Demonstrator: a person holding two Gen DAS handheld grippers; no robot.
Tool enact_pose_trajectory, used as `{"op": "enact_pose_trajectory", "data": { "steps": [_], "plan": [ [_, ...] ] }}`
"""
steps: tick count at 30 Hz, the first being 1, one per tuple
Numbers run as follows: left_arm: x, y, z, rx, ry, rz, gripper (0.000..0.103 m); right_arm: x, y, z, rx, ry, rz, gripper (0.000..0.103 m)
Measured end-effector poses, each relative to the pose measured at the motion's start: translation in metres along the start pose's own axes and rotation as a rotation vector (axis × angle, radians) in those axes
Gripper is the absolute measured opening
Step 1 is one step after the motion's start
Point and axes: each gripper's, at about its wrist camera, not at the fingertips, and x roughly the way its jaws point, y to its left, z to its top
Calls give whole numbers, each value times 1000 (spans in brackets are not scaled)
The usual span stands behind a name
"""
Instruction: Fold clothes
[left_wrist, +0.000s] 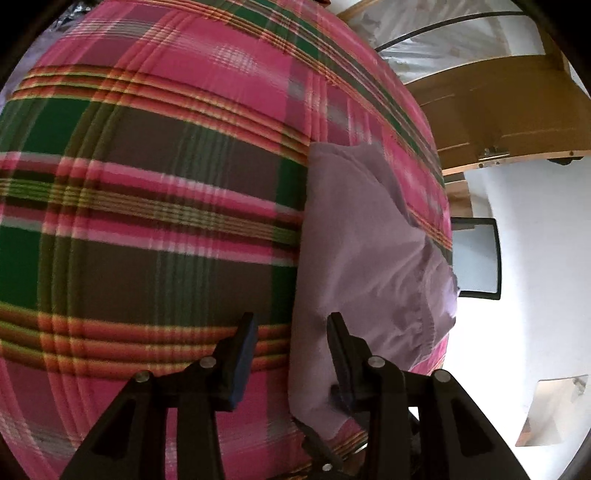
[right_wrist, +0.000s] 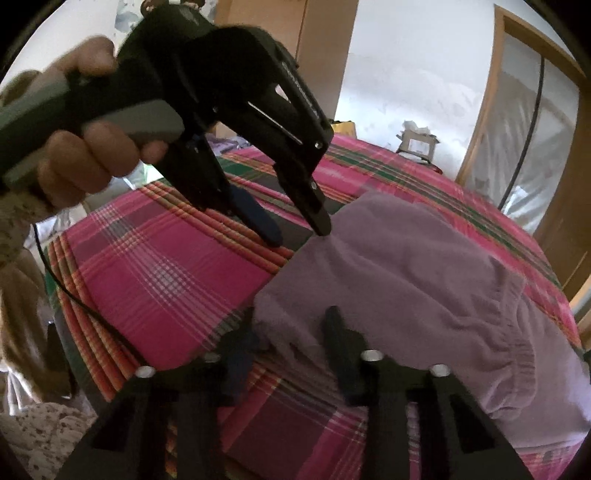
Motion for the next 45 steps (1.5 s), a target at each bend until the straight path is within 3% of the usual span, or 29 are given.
{"op": "enact_pose_trajectory", "data": {
  "steps": [16, 19, 30, 33, 36, 40, 45],
  "plan": [
    [8, -4, 7, 0, 9, -27, 42, -17, -11, 8, 40, -62, 6, 14],
    [12, -1, 8, -34, 38, -77, 42, -26, -11, 8, 54, -77, 5, 13],
    [24, -7, 22, -46, 58, -136, 42, -41, -17, 8, 94, -106, 2, 13],
    [29, -7, 30, -67, 69, -193, 42, -45, -16, 5, 100, -106, 1, 13],
    [31, 0, 38, -109, 53, -218, 37, -45, -15, 4, 98, -102, 1, 13],
    [31, 5, 41, -104, 24, -216, 24, -41, -15, 5, 99, -90, -8, 13],
    [30, 11, 42, -101, 24, -216, 20, -34, -13, 6, 101, -74, -1, 16]
  ]
}}
